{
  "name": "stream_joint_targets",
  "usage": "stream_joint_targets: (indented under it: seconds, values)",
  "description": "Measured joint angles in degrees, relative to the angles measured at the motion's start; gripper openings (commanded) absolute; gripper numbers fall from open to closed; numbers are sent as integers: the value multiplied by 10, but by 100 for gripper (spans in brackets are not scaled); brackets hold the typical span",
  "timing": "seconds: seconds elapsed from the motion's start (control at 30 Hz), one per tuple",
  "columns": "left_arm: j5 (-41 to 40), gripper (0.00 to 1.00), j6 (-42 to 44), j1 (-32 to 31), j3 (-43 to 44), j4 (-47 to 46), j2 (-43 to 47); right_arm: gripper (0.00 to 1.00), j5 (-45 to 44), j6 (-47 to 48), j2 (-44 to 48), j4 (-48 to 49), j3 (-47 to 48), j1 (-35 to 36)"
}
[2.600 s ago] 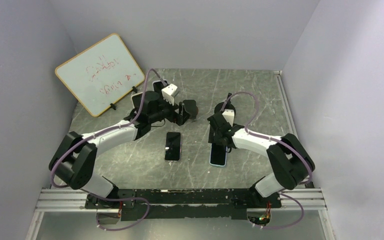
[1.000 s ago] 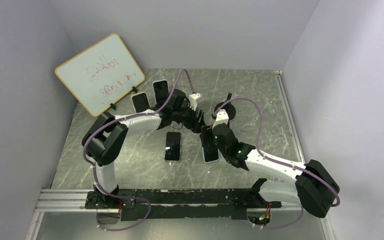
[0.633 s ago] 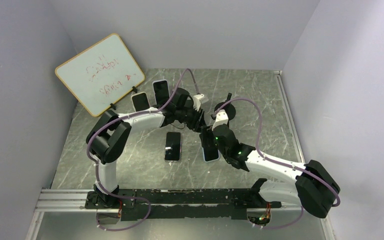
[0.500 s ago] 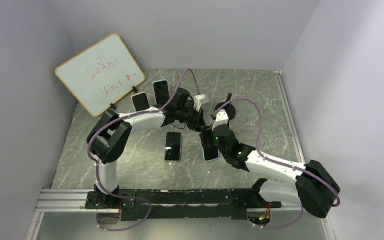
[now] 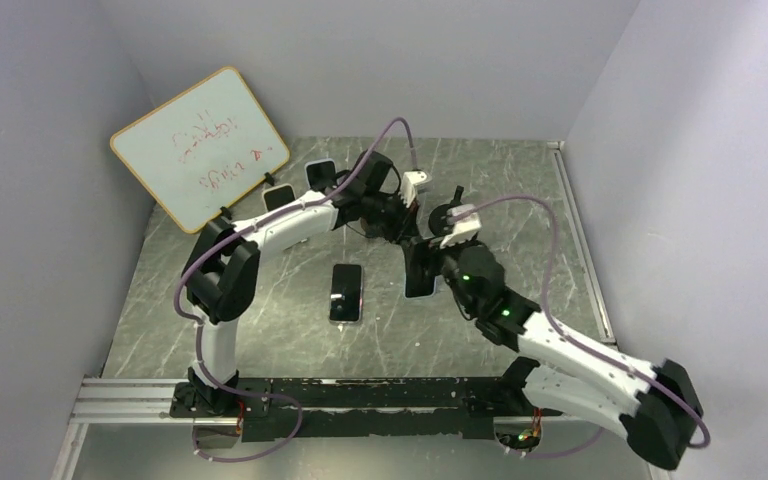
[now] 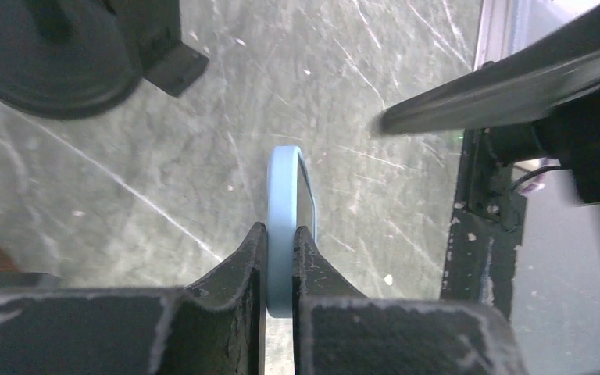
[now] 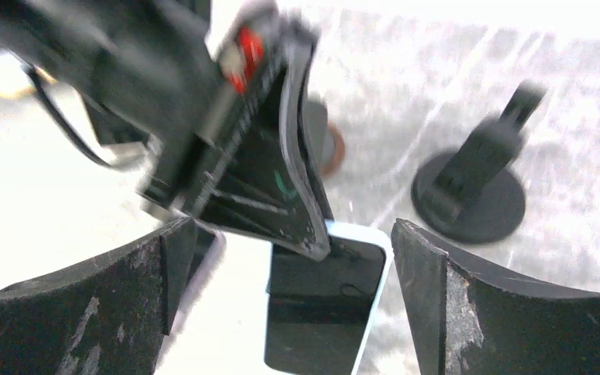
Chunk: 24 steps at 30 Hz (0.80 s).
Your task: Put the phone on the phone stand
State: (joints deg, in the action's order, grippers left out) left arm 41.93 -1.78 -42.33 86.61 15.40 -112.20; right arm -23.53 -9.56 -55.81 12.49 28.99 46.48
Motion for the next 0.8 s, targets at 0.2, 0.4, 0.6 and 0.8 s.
stream_joint_targets:
  seconds: [0.2,0.4,0.6,0.8]
  values:
    - [-19,5,122,22,128,136,-30,100,-10,15,189,54,12,-2]
    - [-38,5,206,111,249,230,-66,100,-17,15,265,77,10,-3]
    - [-56,5,255,187,251,229,-60,100,-1,14,229,64,-2,-4]
    - [-46,5,306,173,290,254,-71,100,19,8,201,64,-7,-4]
